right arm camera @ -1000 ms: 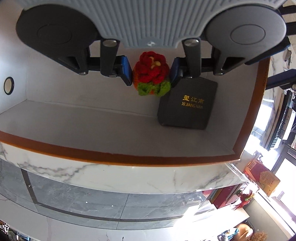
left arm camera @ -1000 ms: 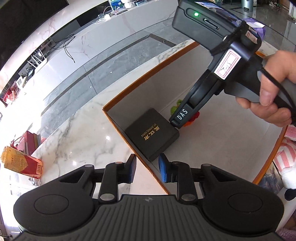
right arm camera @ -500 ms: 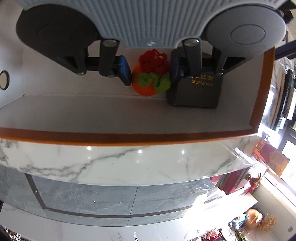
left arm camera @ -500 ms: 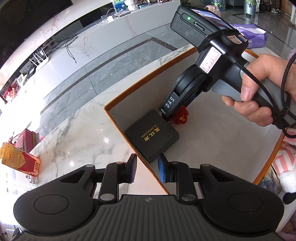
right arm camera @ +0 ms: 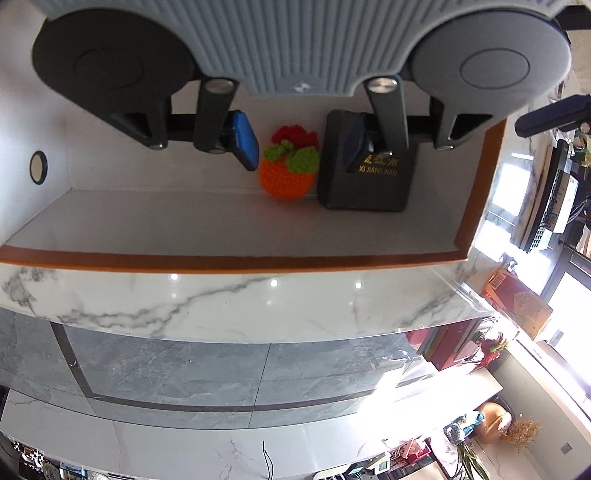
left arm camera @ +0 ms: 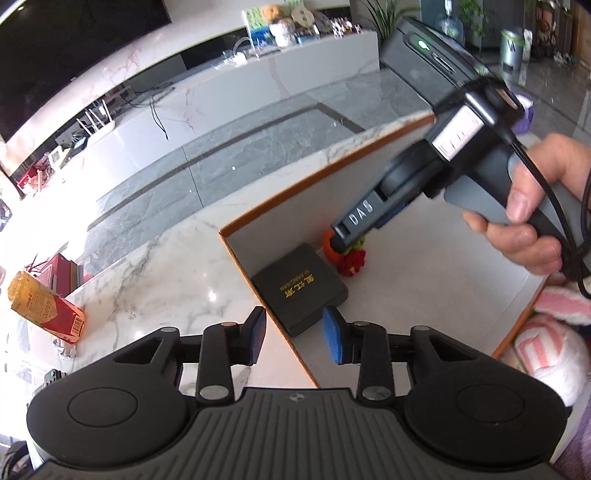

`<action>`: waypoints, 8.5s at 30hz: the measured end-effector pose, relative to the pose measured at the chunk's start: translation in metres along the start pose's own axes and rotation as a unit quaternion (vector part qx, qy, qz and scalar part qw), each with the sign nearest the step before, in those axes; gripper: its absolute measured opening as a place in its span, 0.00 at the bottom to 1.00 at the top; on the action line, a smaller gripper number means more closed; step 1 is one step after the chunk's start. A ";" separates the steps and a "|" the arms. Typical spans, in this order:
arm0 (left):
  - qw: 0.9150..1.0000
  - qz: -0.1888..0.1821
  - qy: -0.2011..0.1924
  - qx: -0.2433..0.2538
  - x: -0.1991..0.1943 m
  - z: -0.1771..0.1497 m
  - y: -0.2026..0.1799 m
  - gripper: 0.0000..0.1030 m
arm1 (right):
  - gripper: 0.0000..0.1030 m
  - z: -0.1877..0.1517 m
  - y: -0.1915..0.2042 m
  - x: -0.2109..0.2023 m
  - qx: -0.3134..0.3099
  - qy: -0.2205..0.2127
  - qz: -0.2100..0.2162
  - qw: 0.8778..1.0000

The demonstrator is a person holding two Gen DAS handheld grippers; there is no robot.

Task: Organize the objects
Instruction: 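Release the black box with the left tool while the right tool drops the strawberry beside it, then move both tools back to the table and grasp the pink wallet with the left tool, then lift the pink wallet with the left tool while the right tool grasps the photo card, then carry the pink wallet and photo card over the orange box with both tools, then lower the pink wallet into the box with the left tool and release it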

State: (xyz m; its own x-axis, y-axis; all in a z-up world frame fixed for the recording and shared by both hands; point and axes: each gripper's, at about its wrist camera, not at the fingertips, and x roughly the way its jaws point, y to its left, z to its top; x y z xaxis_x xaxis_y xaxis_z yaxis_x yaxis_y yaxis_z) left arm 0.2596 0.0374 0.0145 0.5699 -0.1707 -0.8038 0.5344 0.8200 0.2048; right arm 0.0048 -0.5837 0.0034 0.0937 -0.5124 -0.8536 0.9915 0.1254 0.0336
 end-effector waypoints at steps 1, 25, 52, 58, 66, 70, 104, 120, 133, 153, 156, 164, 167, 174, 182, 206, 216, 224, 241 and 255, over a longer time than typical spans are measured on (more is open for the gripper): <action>1.000 -0.002 -0.008 -0.006 -0.008 -0.002 -0.002 0.43 | 0.51 -0.004 0.002 -0.008 -0.004 -0.003 0.003 1.000; 0.997 -0.019 -0.036 -0.071 -0.093 -0.127 -0.111 0.59 | 0.51 -0.237 0.008 -0.150 -0.033 -0.078 0.021 0.996; 0.978 -0.027 0.065 -0.195 -0.025 -0.145 -0.044 0.72 | 0.41 -0.259 0.016 -0.109 -0.039 -0.062 0.002 0.997; 0.969 -0.026 0.095 -0.225 0.001 -0.144 -0.029 0.78 | 0.40 -0.244 0.019 -0.094 -0.044 -0.050 -0.027 0.997; 0.951 -0.072 0.125 -0.275 0.024 -0.150 -0.017 0.92 | 0.36 -0.236 0.013 -0.080 -0.028 -0.030 -0.026 0.999; 0.956 -0.070 0.118 -0.258 0.026 -0.146 -0.022 0.92 | 0.36 -0.234 0.014 -0.078 -0.032 -0.029 -0.027 0.999; 0.961 -0.043 0.047 -0.270 -0.036 -0.144 -0.026 0.16 | 0.77 -0.184 0.019 -0.040 0.054 0.081 -0.098 0.990; 0.949 -0.073 0.044 -0.303 -0.037 -0.144 -0.026 0.17 | 0.62 -0.192 0.023 -0.046 0.019 0.090 -0.071 0.993; 0.952 -0.043 0.071 -0.293 -0.030 -0.143 -0.033 0.28 | 0.58 -0.189 0.023 -0.049 -0.025 0.106 -0.079 0.991; 0.939 -0.074 0.045 -0.334 -0.038 -0.144 -0.031 0.29 | 0.59 -0.197 0.018 -0.049 -0.053 0.092 -0.085 0.991; 0.933 -0.086 0.050 -0.345 -0.033 -0.146 -0.030 0.29 | 0.59 -0.198 0.019 -0.049 -0.053 0.090 -0.082 0.991; 0.908 -0.105 0.063 -0.400 -0.019 -0.162 -0.028 0.21 | 0.59 -0.198 0.020 -0.047 -0.054 0.083 -0.076 0.992; 0.910 -0.095 0.060 -0.398 -0.023 -0.162 -0.030 0.20 | 0.58 -0.198 0.021 -0.049 -0.056 0.080 -0.076 0.992; 0.923 -0.065 0.011 -0.380 -0.061 -0.149 -0.029 0.20 | 0.58 -0.199 0.019 -0.074 -0.043 0.047 -0.053 0.997; 0.938 -0.062 -0.052 -0.338 -0.107 -0.115 -0.029 0.20 | 0.58 -0.196 0.032 -0.129 -0.071 -0.015 -0.028 0.997; 0.959 -0.045 -0.030 -0.278 -0.013 -0.008 -0.029 0.19 | 0.58 -0.074 0.010 -0.146 -0.040 -0.126 -0.036 0.991; 0.955 -0.058 0.060 -0.285 0.038 -0.019 -0.046 0.19 | 0.58 -0.079 -0.012 -0.099 -0.035 -0.082 -0.039 0.995; 0.952 -0.068 0.089 -0.287 0.052 -0.030 -0.046 0.20 | 0.58 -0.084 -0.015 -0.086 -0.043 -0.069 -0.041 0.996; 0.979 0.000 0.081 -0.185 0.024 -0.019 -0.056 0.31 | 0.58 -0.089 -0.016 -0.065 -0.049 -0.024 -0.047 0.997; 0.973 -0.004 0.000 -0.232 -0.021 -0.017 0.003 0.34 | 0.58 -0.084 0.012 -0.031 -0.083 0.049 -0.074 0.993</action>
State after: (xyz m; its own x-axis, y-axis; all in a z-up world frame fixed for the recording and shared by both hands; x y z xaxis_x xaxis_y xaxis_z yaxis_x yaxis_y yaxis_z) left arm 0.2385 0.0528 0.0222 0.5670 -0.1773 -0.8044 0.1991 0.9771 -0.0750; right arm 0.0061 -0.4946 -0.0137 -0.0687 -0.4517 -0.8895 0.9644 0.1981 -0.1751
